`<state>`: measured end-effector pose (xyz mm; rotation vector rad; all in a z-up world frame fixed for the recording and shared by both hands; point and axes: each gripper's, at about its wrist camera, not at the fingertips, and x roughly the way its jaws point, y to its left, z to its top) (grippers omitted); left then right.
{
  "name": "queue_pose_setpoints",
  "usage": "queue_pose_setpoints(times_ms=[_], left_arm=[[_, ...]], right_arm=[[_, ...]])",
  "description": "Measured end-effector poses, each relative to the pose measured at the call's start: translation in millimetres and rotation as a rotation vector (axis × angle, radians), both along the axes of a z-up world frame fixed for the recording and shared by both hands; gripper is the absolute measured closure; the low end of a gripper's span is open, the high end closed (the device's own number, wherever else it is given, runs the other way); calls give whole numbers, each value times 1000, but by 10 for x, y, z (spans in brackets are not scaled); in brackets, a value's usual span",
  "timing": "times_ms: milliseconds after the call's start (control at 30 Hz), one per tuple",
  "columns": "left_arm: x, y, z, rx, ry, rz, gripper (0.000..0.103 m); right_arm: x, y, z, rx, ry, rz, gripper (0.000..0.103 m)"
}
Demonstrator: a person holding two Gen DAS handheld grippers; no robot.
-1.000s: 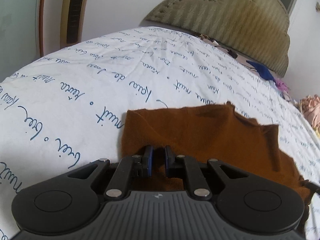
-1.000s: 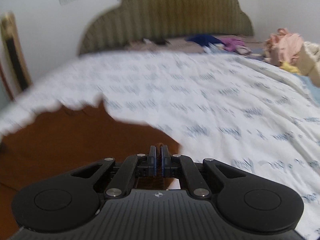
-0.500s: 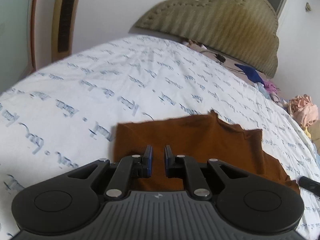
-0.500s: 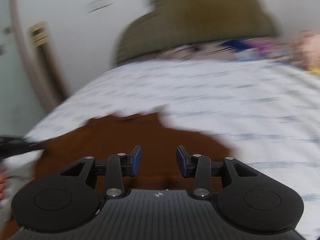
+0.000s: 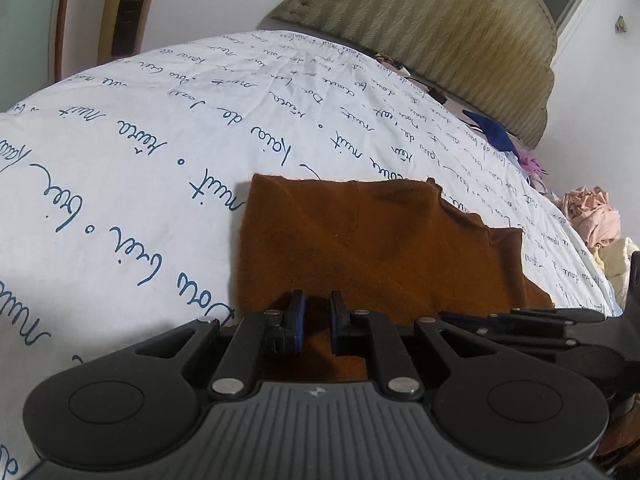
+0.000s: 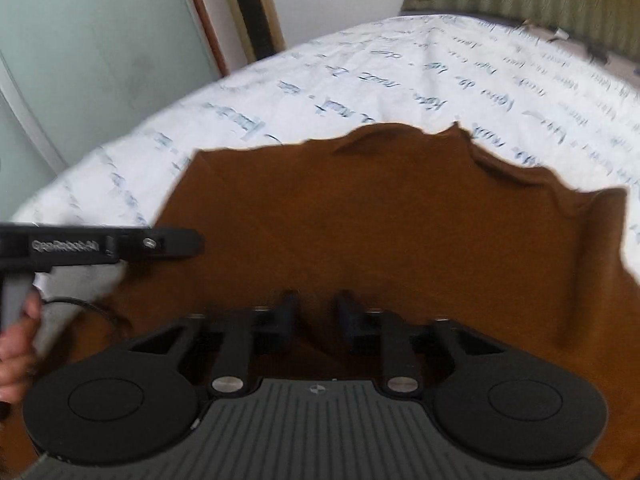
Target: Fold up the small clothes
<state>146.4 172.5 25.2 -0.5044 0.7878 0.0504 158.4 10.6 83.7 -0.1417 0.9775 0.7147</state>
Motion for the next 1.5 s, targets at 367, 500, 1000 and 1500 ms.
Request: queue_pose_setpoints(times_ms=[367,500,1000,1500], left_arm=[[-9,6,129,59,-37,52,91],[-23,38,95,69,-22,38,91],[-8,37,49,73,-6,21,91],[248,-63,109,137,-6,59,91]], right_arm=[[146,-23,158,71,-132,-94,100],[167,-80,115,93,1,4,96],[226,-80,-7,84,82,74,91],[297,84,-28,-42,-151,31,99]])
